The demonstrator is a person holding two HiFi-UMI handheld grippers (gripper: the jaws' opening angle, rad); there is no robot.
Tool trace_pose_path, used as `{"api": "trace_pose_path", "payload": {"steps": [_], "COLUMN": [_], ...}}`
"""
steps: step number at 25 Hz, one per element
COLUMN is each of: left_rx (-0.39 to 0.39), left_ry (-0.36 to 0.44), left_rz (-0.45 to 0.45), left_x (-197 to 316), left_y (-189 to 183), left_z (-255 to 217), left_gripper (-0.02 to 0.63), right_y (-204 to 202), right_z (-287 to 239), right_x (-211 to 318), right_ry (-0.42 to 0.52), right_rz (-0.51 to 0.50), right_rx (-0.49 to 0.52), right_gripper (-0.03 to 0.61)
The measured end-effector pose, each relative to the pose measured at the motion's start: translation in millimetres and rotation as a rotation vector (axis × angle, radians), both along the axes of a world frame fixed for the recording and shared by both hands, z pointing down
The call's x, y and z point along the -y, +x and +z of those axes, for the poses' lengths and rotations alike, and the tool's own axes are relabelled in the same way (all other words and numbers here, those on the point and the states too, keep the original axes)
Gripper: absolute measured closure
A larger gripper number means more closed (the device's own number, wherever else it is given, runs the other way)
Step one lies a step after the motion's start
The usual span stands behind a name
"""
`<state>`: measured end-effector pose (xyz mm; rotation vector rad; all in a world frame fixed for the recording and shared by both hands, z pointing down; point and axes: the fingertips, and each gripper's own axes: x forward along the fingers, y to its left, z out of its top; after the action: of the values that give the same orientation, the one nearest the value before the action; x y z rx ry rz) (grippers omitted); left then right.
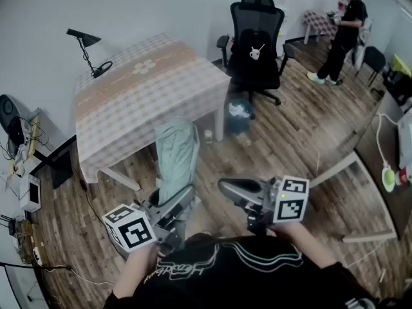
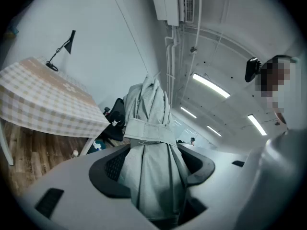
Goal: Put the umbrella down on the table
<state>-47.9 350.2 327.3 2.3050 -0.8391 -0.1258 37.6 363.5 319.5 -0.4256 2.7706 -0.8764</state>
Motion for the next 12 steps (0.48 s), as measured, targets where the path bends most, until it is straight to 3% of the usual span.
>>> {"api": "trace_pose_path", "payload": {"steps": [12], "left_rx": [0.025], "left_ry": [0.020], "left_rz": [-0.018], "left_x": [-13], "left_y": [0], "left_z": [1], "left_gripper": [0.348], "right_y": [-1], "right_z": [-4], "right_x": [-15], "right_ry": [0.023], "right_rz": [-0.001], "right_rx": [-0.029], "right_gripper": [0.567]}}
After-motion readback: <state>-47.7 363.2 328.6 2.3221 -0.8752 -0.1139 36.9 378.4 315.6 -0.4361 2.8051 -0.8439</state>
